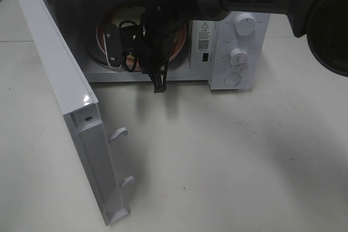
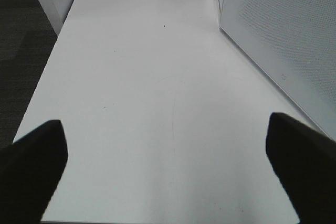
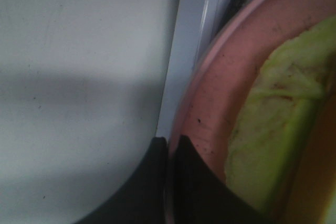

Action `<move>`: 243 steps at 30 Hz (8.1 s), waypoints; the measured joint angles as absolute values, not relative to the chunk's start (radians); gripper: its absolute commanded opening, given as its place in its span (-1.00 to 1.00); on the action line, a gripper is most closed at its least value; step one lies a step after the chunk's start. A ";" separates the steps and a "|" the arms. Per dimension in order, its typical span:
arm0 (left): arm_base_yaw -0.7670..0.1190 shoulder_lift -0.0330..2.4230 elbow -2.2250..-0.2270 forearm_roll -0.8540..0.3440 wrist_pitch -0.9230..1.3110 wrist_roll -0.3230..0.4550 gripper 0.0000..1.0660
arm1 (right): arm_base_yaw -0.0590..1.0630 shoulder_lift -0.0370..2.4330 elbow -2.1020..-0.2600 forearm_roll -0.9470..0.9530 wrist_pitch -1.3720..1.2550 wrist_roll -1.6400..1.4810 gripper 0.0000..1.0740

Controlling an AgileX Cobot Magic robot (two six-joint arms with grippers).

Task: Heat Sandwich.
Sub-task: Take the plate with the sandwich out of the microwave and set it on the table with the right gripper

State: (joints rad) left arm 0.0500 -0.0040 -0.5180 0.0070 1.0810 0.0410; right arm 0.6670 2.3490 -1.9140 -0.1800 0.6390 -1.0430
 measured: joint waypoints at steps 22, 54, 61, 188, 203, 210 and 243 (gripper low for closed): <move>0.050 -0.004 -0.518 0.007 1.081 0.041 0.83 | 0.666 2.277 -1.854 -0.072 0.698 -1.340 -1.00; 0.050 -0.004 -0.518 0.007 1.081 0.041 0.83 | 0.666 1.877 -1.353 0.066 0.679 -1.624 -1.00; 0.050 -0.004 -0.518 0.007 1.081 0.041 0.83 | 0.666 1.805 -1.256 0.086 0.678 -1.627 -1.00; 0.050 -0.004 -0.518 0.007 1.081 0.041 0.83 | 0.281 1.471 -0.639 -0.435 0.571 0.312 -1.00; 0.050 -0.004 -0.518 0.007 1.081 0.041 0.83 | 0.260 1.633 -0.639 -0.532 0.455 0.375 -1.00; 0.050 -0.004 -0.518 0.007 1.081 0.041 0.83 | 0.260 1.644 -0.639 -0.558 0.438 0.408 -0.99; 0.050 -0.004 -0.518 0.007 1.081 0.041 0.83 | 0.260 1.686 -0.653 -0.603 0.445 0.422 -0.25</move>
State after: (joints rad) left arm 0.0500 -0.0040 -0.5180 0.0070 1.0810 0.0410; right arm 0.2600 1.6860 -0.6530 -0.6030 0.4450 0.4220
